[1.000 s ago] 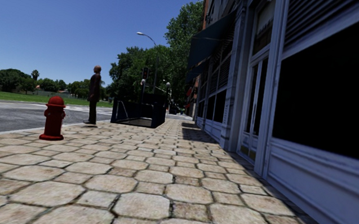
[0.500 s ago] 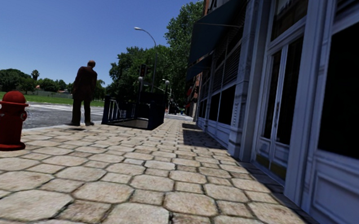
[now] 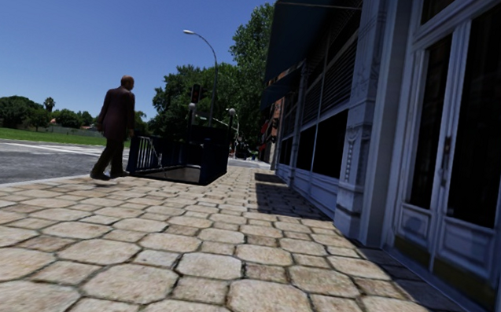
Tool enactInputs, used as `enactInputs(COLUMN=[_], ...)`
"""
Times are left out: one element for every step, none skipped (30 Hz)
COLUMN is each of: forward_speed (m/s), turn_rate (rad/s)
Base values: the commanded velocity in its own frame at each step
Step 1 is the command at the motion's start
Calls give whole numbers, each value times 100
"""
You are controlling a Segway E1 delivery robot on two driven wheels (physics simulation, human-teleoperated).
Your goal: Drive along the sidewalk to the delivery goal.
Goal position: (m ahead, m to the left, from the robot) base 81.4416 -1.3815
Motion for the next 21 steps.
enactInputs(forward_speed=[200,200,200,200,200,200,200,200,138,116,116,96,92,91,91,91,91,91,91,91,91], turn_rate=[-8,-12,-12,-12,-12,-12,-12,-12,-14,-15,-15,-15,-15,-15,-11,-11,0,0,0,0,0])
